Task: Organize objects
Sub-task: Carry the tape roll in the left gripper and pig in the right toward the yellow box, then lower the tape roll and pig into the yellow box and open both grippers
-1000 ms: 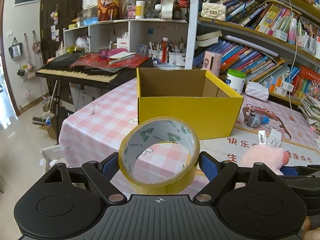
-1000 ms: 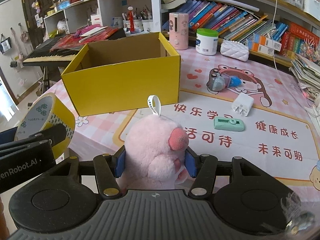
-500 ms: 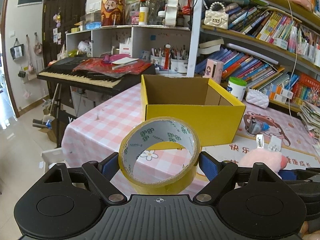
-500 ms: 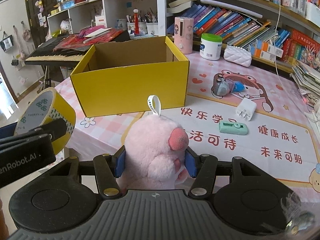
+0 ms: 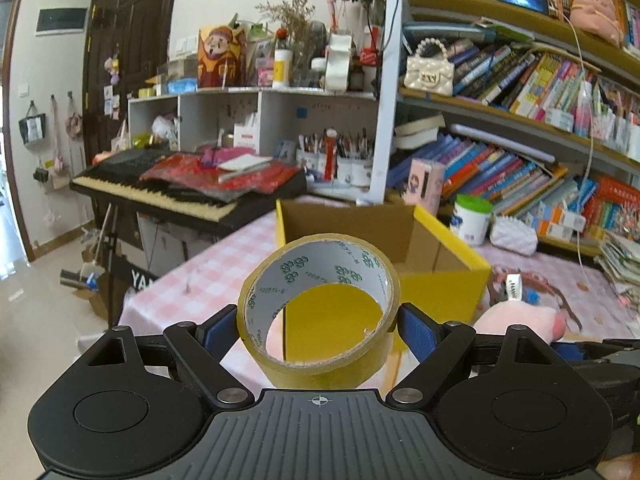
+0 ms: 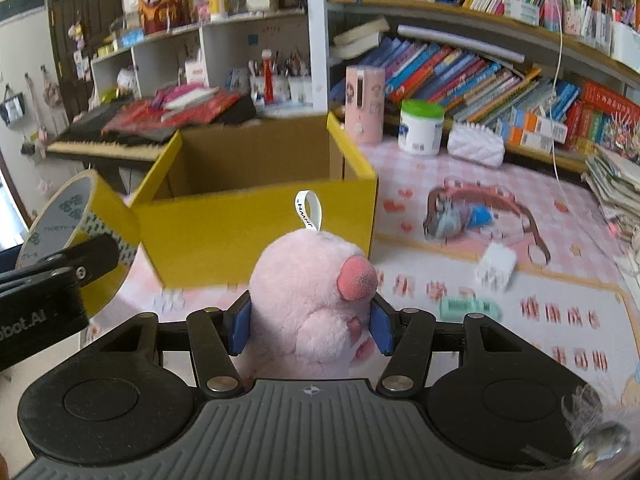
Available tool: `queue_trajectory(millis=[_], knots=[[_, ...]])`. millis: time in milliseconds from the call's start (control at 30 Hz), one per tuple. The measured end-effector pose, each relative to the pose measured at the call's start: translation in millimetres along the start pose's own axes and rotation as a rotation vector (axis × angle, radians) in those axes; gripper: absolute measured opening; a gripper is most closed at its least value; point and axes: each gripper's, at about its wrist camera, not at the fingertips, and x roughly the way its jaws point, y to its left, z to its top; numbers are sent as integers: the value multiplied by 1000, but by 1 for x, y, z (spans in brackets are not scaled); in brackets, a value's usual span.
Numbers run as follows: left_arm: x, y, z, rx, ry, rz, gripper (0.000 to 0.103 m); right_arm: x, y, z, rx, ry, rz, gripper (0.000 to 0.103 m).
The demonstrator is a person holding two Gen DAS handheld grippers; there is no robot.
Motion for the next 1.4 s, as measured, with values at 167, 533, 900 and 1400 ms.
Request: queue_trajectory(millis=[167, 533, 900, 1400], knots=[[24, -1, 25, 6, -48, 30, 86, 19, -5, 39, 10, -63, 12, 55], [93, -20, 55, 65, -67, 107, 86, 73, -14, 125, -32, -189, 56, 55], [143, -47, 39, 201, 58, 134, 86, 124, -9, 150, -123, -147, 122, 55], [151, -61, 32, 254, 83, 152, 87, 180, 10, 144, -278, 43, 210, 55]])
